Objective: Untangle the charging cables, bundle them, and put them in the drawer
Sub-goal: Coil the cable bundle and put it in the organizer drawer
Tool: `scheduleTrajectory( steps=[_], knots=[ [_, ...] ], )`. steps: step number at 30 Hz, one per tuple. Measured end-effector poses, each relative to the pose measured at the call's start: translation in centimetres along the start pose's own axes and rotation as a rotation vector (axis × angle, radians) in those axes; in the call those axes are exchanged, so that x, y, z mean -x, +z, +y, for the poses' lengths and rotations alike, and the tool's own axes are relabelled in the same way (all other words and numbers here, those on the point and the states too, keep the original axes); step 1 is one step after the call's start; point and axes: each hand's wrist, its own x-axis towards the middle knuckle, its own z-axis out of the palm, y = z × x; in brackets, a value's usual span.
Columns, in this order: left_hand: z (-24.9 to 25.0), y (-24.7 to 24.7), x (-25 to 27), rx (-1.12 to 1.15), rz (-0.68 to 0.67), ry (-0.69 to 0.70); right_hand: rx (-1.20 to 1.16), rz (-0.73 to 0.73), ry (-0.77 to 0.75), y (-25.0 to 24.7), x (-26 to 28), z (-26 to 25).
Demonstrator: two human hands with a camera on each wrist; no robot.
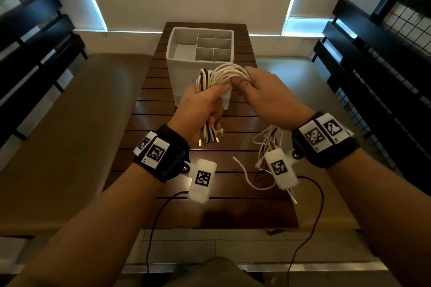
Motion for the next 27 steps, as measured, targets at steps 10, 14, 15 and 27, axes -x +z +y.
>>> scheduleTrajectory(
  steps=[10,14,15,27],
  knots=[
    [-3.3,0.3,-0.2,-0.080,0.033,-0.116,0.189,-0.233,0.044,-0.6,0.4,3.2],
    [-2.4,0.9,-0.5,-0.032,0.005,-0.080,0.243,-0.176,0.009,-2.7,0.0,1.5],
    [-1.9,1.0,-0.7,-0.020,-0.004,-0.061,0.230,-0.151,-0.004,-3.0,-0.2,1.2],
    [-3.0,1.9,-1.3,-0.083,0.059,-0.099,0.125,-0.151,0.033,-1.4,0.2,4.2]
  ],
)
